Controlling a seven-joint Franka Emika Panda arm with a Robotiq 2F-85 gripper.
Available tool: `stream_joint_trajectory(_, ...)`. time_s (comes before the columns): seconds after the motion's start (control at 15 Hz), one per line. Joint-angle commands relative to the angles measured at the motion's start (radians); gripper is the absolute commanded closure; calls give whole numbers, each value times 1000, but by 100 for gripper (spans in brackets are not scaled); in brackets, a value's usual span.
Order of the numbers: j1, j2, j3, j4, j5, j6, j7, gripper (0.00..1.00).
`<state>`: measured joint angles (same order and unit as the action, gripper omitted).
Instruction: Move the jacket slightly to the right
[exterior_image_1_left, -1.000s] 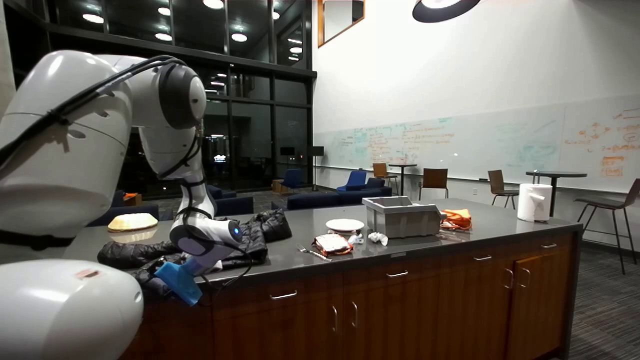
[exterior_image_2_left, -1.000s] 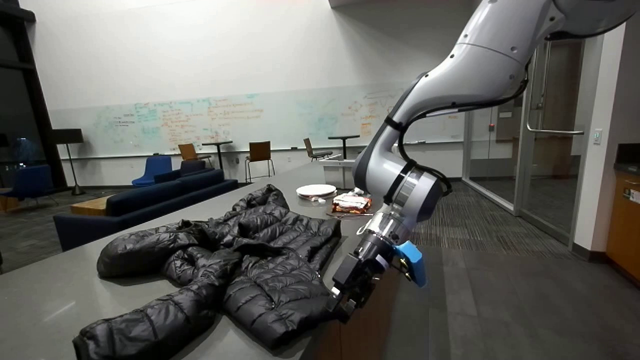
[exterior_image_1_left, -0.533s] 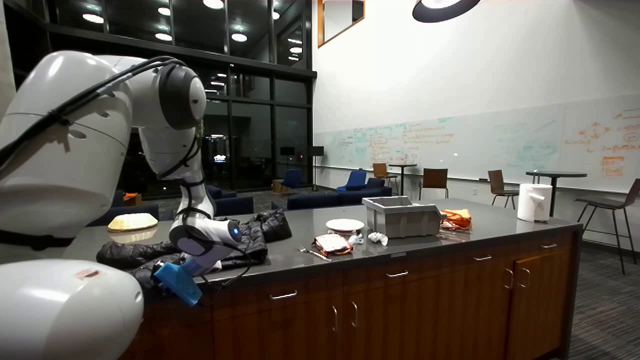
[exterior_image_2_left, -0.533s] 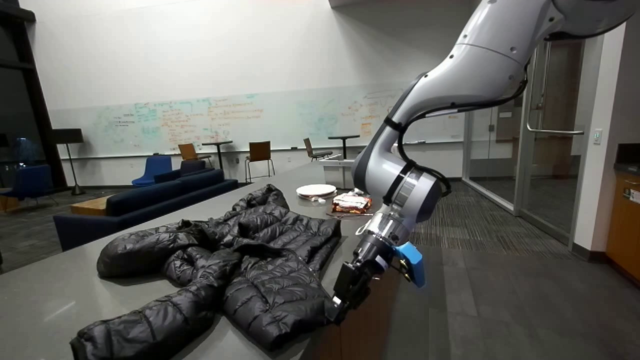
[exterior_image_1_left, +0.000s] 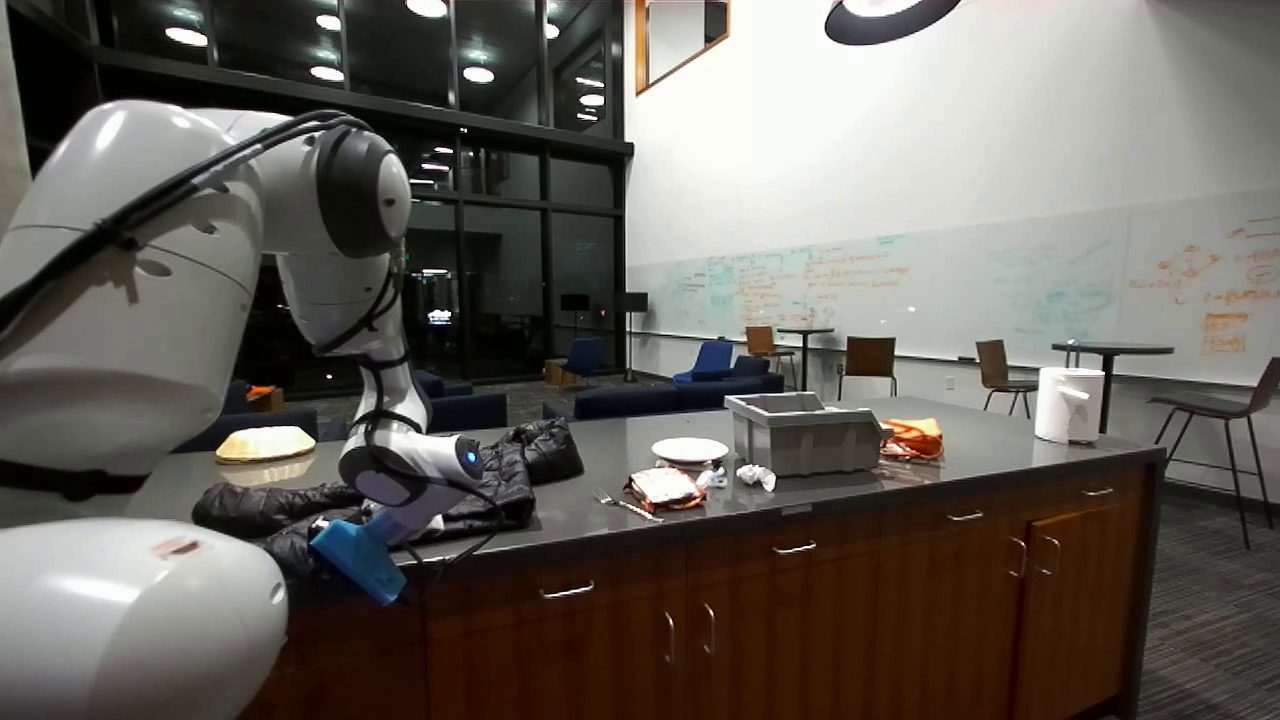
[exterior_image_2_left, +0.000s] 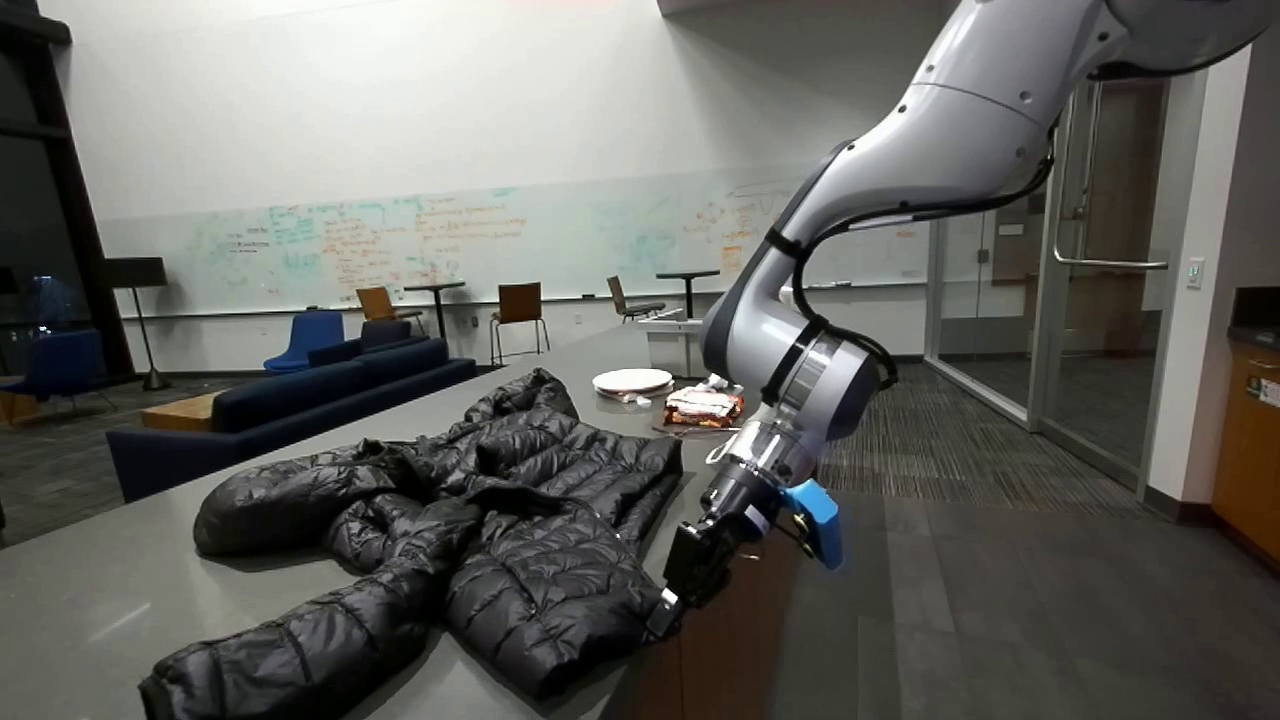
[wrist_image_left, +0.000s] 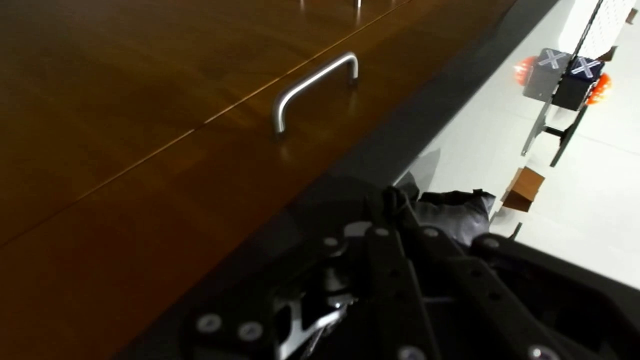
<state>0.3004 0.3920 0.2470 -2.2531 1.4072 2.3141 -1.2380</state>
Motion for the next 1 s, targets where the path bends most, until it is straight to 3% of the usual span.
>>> stream_joint_trajectory(0.0,24,-53,7,12,-8,40,33,99)
stream_joint_trajectory(0.27,59,-107,22,44,-65,89,87,99)
stream_joint_trajectory(0.6,89,-176,55,87,-224,140,224,99)
stream_joint_trajectory(0.93,127,-136,95,95,-476,152,408,99)
